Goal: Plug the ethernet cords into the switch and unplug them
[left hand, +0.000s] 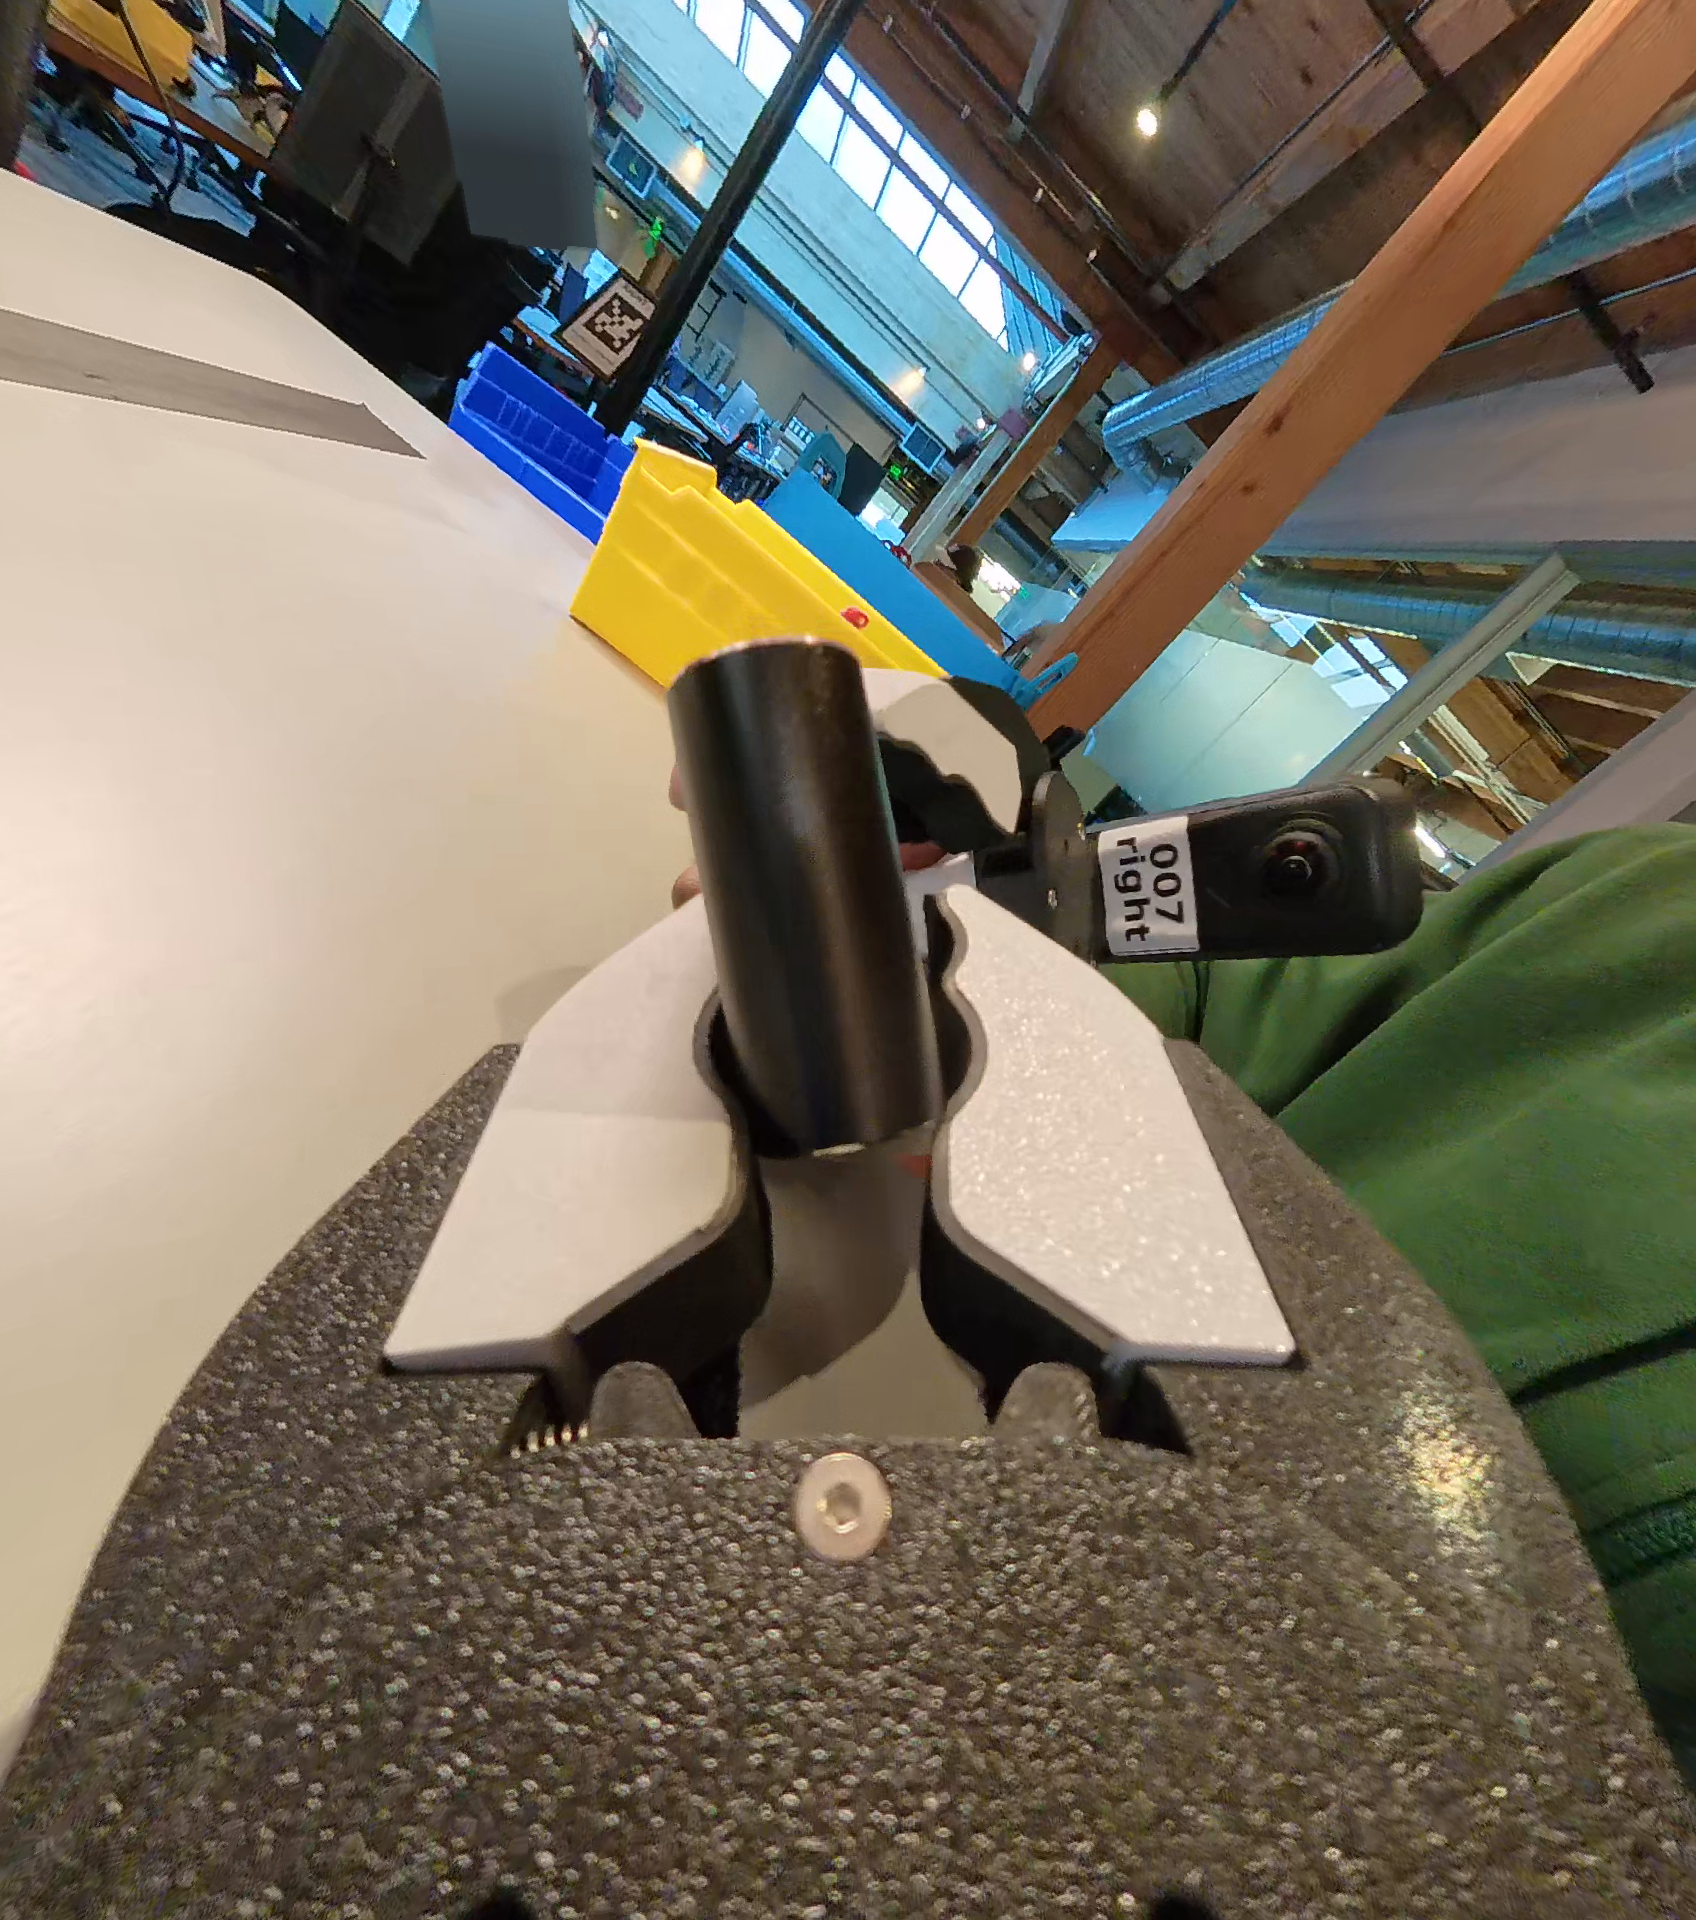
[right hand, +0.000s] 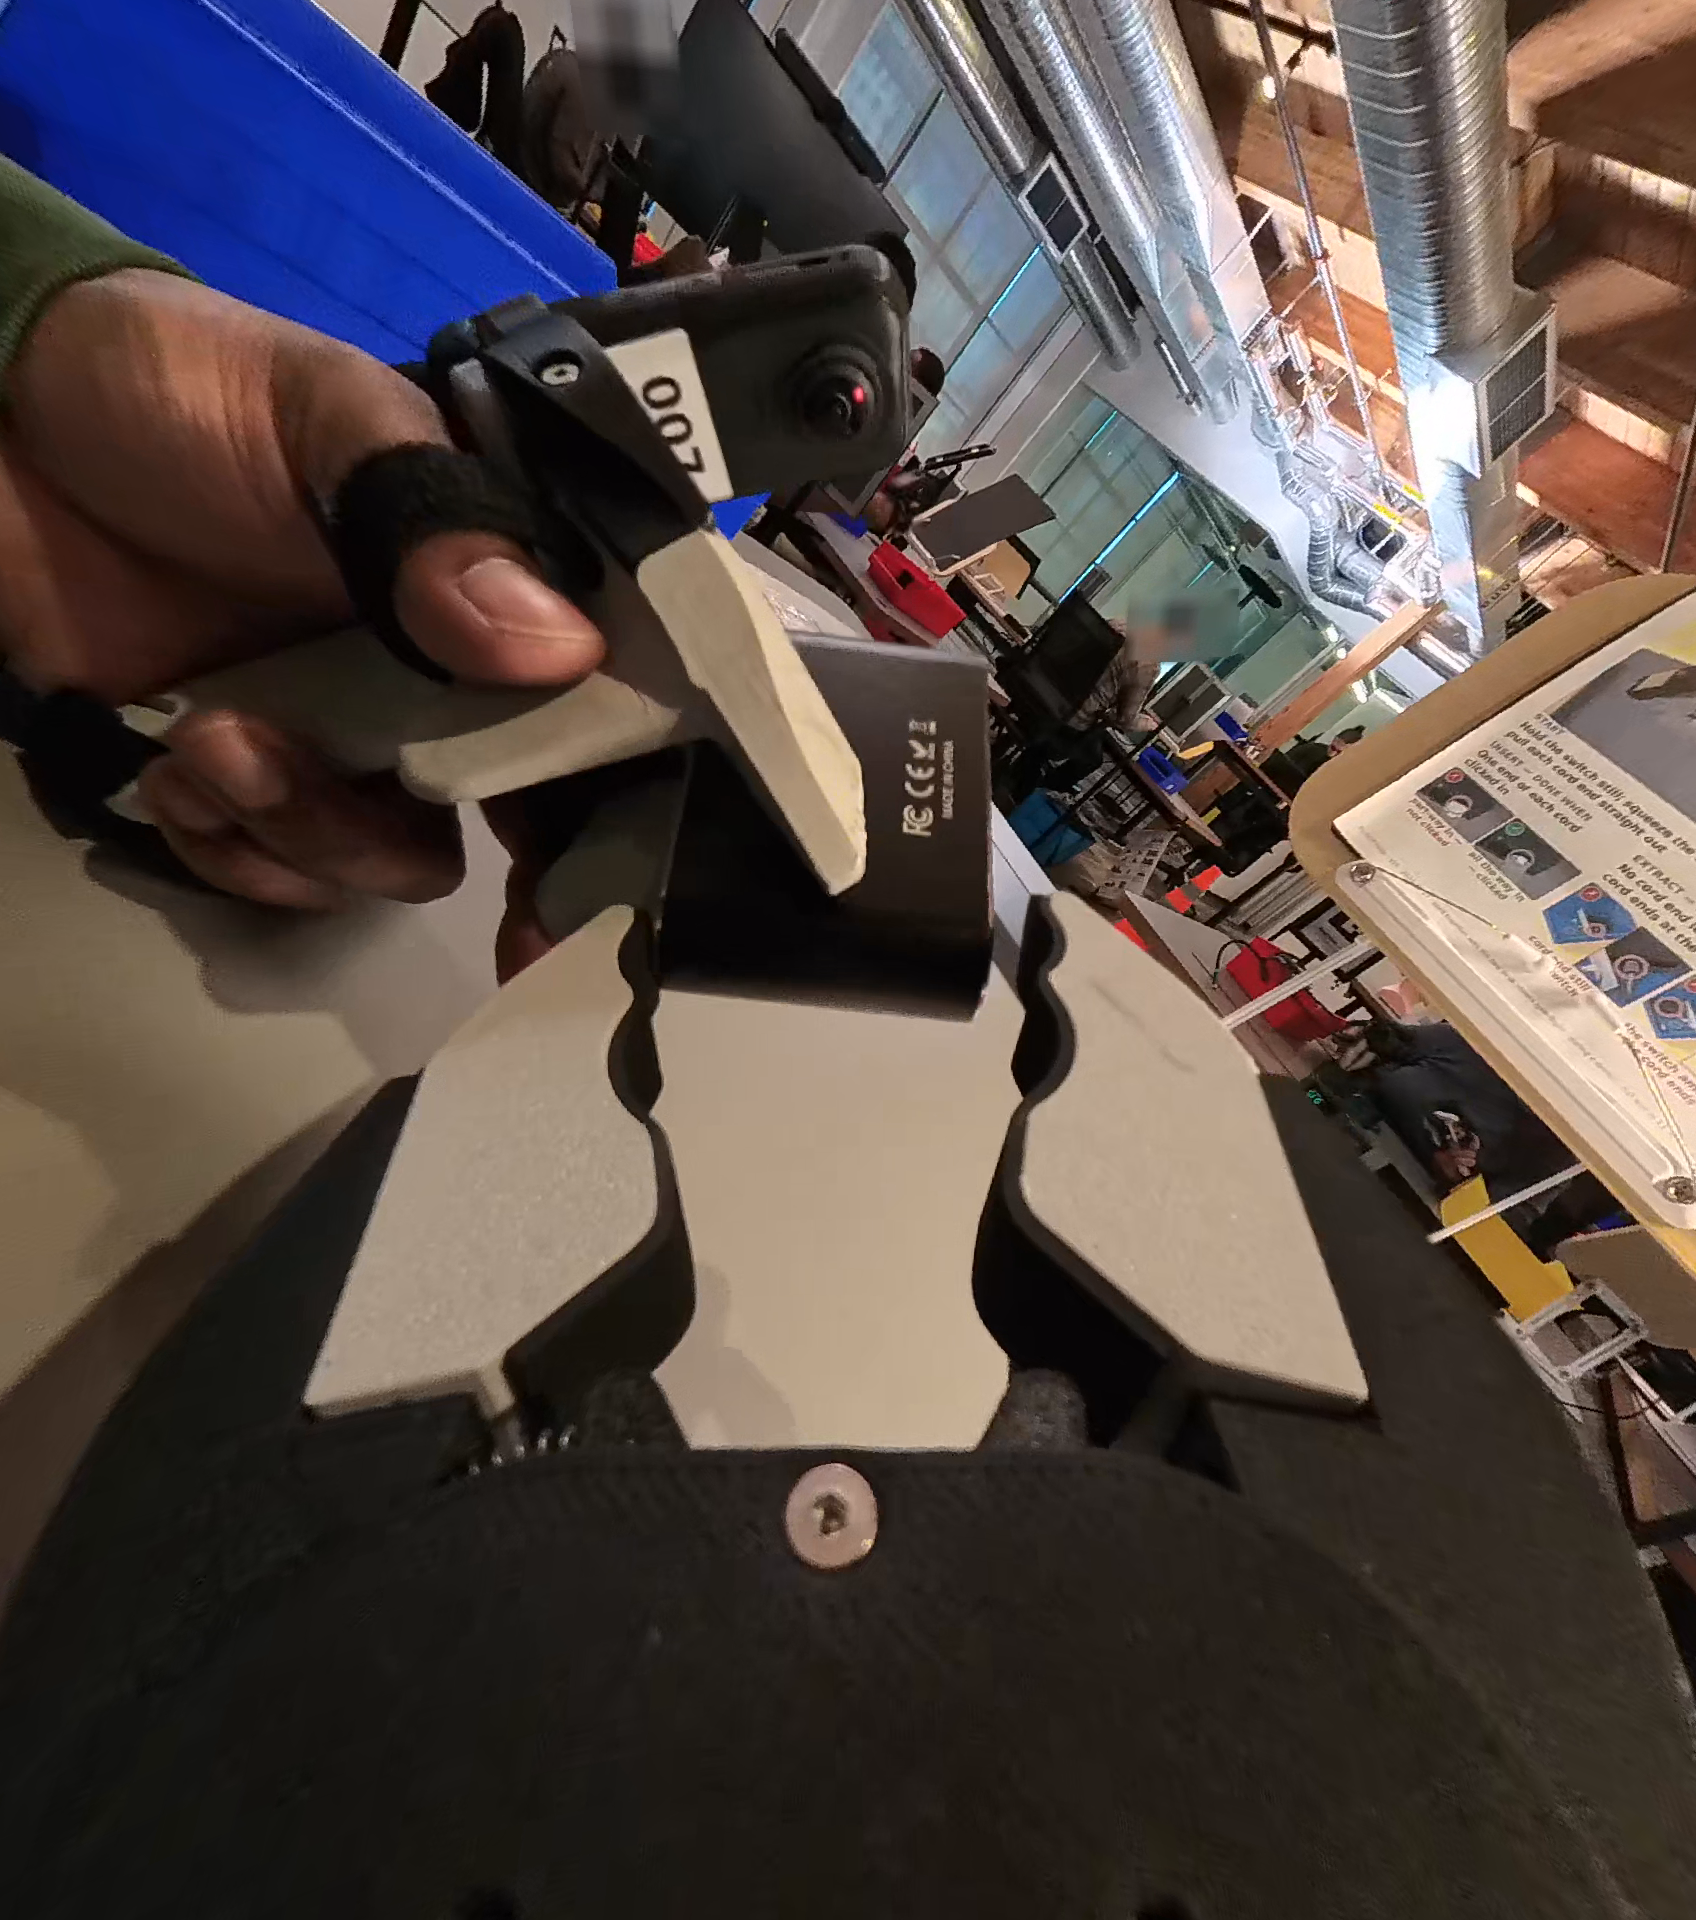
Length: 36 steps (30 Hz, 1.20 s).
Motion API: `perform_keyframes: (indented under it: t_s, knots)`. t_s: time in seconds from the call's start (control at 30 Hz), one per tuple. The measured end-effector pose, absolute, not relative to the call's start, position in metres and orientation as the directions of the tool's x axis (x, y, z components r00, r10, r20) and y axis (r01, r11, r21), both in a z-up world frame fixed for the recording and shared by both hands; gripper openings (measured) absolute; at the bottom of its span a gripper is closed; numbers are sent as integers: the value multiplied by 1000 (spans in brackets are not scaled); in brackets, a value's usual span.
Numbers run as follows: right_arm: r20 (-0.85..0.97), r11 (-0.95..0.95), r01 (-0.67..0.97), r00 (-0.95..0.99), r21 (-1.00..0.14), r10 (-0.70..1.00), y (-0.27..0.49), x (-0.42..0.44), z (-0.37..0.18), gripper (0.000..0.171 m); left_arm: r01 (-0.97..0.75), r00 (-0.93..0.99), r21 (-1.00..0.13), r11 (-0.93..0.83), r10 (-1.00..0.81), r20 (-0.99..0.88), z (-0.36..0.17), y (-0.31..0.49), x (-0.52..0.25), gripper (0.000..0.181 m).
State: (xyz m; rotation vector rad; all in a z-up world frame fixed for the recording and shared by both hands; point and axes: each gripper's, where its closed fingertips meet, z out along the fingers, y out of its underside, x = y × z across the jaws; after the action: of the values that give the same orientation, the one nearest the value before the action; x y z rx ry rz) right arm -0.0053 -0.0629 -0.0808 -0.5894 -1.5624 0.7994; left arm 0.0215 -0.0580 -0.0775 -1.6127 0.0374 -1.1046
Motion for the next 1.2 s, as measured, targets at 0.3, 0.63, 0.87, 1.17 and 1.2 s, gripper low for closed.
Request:
perform_keyframes:
  t_s: [0.3,0.63,0.87,1.17,1.2]
  knots:
    - [642,647,-23,-154,-762,751,-62,-2,-86,62,439,586,-810,-389,-559,586,-80,-57,32,32]
    - [641,639,80,4,-765,768,-8,16,-64,61,483,664,-832,-274,-504,552,-73,-54,-3,44]
    - [603,559,227,273,-798,750,81,70,-4,61,478,663,-833,-280,-507,551,-74,-54,-2,43]
    - [629,180,737,392,-651,671,252,243,15,61,501,647,-818,-284,-505,571,-74,-53,-5,41]
    - [616,124,784,369,-609,696,269,260,7,61,502,647,-817,-284,-504,572,-74,-53,-5,41]
